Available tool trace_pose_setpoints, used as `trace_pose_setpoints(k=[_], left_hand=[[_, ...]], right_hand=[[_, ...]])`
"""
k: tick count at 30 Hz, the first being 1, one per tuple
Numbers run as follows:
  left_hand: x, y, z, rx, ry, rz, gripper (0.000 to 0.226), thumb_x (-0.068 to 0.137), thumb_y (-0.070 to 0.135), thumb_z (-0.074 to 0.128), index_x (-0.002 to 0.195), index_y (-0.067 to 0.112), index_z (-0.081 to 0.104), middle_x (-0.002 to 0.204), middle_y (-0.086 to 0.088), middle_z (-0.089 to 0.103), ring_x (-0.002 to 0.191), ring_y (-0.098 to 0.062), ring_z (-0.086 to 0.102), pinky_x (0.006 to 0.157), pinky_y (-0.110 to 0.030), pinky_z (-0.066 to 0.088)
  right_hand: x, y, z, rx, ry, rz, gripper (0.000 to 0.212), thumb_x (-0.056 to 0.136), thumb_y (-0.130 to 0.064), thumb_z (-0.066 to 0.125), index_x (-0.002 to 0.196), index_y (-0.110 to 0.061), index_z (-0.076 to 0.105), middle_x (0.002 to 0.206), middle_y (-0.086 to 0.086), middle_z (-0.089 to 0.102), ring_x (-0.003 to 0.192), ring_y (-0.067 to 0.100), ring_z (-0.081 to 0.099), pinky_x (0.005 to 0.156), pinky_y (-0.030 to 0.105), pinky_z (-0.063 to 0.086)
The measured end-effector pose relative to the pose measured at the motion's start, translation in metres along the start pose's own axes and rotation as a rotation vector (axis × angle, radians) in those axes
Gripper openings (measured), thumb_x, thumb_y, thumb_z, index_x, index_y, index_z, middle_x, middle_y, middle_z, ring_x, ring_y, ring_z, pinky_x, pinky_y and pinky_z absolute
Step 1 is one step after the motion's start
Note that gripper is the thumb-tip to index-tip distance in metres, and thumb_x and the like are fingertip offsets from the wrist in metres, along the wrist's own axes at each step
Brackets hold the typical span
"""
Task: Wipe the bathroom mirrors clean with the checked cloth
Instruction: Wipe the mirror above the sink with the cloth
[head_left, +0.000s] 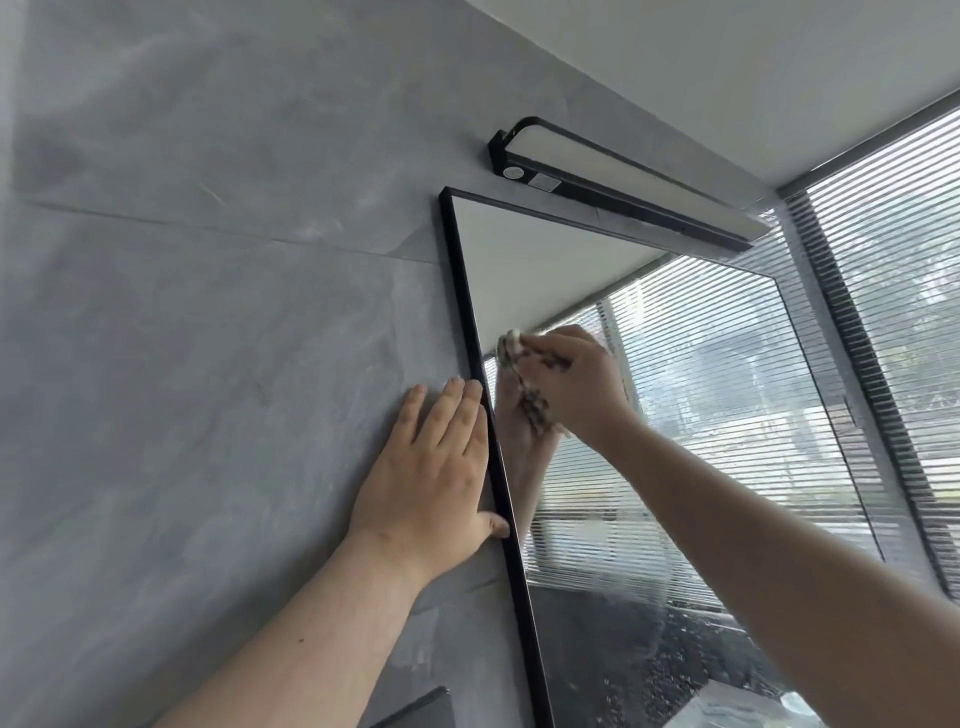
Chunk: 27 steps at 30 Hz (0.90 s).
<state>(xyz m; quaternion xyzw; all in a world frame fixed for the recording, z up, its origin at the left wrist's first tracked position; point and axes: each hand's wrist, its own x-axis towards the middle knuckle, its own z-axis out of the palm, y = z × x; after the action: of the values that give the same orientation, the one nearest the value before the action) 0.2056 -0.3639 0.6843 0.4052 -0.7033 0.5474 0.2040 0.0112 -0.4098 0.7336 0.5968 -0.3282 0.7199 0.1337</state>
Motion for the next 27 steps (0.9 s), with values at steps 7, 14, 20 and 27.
trace_pose_setpoints(k=[7,14,20,27], left_hand=[[0.023,-0.015,-0.023,-0.055,0.022,-0.052,0.111,0.074,0.077,0.06,0.154,0.008,0.027,0.162,-0.007,0.024,0.146,-0.024,0.023,0.118,-0.039,0.014],[0.051,-0.039,-0.02,0.08,-0.031,-0.069,0.123,0.071,0.093,0.033,0.158,0.01,0.009,0.167,-0.008,0.003,0.154,-0.021,-0.004,0.121,-0.056,-0.007],[0.049,-0.038,-0.015,0.083,0.002,-0.065,0.12,0.073,0.09,0.036,0.158,0.01,0.006,0.167,-0.008,0.0,0.154,-0.021,-0.006,0.12,-0.056,-0.009],[0.046,-0.037,-0.017,0.08,0.013,-0.058,0.121,0.072,0.091,0.034,0.158,0.009,0.008,0.167,-0.009,0.005,0.154,-0.022,-0.001,0.121,-0.056,-0.004]], right_hand=[[-0.069,0.008,-0.011,-0.103,-0.223,-0.263,0.029,0.079,-0.025,0.08,0.107,-0.031,0.077,0.097,-0.019,0.06,0.096,0.01,0.053,0.087,0.02,0.042],[-0.079,0.033,-0.001,-0.109,-0.065,-0.509,0.024,0.083,-0.031,0.073,0.106,-0.027,0.078,0.097,-0.012,0.066,0.091,0.01,0.054,0.081,0.021,0.046],[-0.003,-0.007,0.02,-0.017,0.04,-0.332,0.023,0.083,-0.026,0.074,0.105,-0.021,0.078,0.092,-0.009,0.063,0.092,0.017,0.057,0.082,0.029,0.046],[0.096,-0.049,0.033,-0.011,0.063,-0.193,0.024,0.09,-0.024,0.07,0.114,-0.024,0.075,0.103,-0.007,0.062,0.104,0.017,0.057,0.096,0.027,0.04]])
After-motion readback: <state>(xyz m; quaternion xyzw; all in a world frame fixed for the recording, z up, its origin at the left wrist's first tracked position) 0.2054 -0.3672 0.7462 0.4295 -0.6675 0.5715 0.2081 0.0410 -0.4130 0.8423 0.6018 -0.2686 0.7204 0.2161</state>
